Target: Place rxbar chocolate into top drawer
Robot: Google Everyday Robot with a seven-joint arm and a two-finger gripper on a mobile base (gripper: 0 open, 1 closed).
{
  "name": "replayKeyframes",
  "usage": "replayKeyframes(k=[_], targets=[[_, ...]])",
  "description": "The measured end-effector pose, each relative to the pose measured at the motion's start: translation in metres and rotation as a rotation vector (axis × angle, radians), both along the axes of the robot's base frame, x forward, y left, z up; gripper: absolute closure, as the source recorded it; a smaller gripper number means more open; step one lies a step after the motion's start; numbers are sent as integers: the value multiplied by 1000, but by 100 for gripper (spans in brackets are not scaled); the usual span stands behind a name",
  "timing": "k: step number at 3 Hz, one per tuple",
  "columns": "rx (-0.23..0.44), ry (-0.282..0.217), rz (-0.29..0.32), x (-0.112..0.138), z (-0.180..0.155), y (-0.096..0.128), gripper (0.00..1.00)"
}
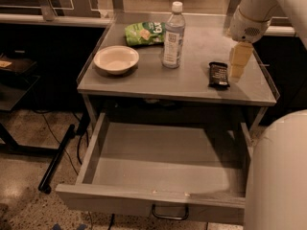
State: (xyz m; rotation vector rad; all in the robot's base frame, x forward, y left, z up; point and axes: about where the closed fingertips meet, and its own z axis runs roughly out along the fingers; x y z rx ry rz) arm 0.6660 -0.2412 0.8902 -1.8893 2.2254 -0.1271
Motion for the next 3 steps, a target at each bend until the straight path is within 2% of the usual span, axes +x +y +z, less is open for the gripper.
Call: replayKeyframes(k=[1,2,3], targets=[[3,-16,0,6,-1,1,0],[52,2,-4,7,-12,-9,0],[132,38,-23,15,-32,-25,0]])
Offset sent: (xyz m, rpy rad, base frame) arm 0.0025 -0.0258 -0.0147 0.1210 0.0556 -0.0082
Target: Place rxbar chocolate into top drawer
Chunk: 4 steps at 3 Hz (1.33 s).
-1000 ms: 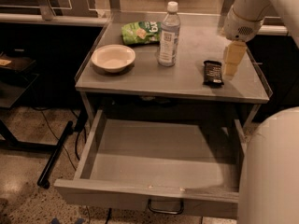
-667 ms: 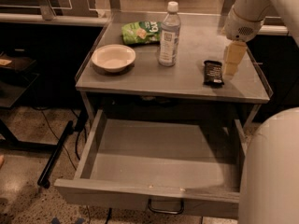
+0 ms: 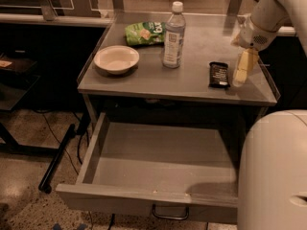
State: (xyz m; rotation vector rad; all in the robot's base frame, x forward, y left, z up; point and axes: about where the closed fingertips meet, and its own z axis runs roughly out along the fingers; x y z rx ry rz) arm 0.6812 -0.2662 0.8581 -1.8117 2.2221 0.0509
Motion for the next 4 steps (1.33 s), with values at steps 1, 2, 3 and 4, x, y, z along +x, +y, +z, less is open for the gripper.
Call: replayKeyframes(k=[1,2,3,4], targets=[[3,-11,7,5,-7,8,0],[3,-10,14,8,-17,19,0],[7,0,17,9,-26,25,0],[9,16,7,8,-36,23,0]])
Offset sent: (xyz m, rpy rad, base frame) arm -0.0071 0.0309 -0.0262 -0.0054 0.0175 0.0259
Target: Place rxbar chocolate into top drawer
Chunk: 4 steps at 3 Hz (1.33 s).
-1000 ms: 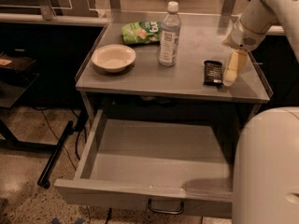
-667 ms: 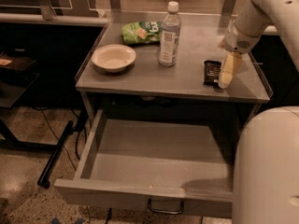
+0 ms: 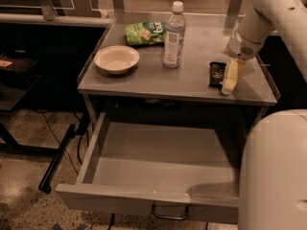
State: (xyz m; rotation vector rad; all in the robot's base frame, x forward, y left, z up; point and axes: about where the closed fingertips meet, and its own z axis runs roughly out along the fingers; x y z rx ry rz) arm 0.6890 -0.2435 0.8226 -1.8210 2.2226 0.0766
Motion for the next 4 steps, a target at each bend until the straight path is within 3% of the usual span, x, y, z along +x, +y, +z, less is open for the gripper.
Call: replayKeyframes(k=[1,2,3,4], targets=[[-5,12,-7,4,-8,-1,0],[-5,12,-7,4,-8,-1,19],[-5,12,-7,4,-8,-1,50],[-5,12,-7,4,-8,-1,73]])
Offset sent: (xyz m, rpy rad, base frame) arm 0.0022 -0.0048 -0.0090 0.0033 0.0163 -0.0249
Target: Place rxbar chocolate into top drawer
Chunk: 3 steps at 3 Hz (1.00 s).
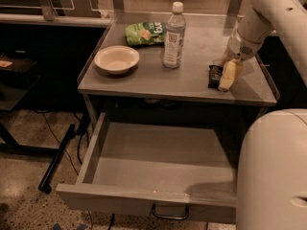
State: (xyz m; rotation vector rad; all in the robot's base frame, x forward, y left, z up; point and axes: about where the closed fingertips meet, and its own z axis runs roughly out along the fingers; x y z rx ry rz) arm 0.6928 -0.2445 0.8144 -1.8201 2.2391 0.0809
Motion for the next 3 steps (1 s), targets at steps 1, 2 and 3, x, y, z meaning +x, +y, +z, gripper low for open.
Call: replayKeyframes(k=[1,2,3], targets=[[0,0,0,0,0,0,97],[0,0,0,0,9,0,100],[11,-22,11,-9,19,-2,100]])
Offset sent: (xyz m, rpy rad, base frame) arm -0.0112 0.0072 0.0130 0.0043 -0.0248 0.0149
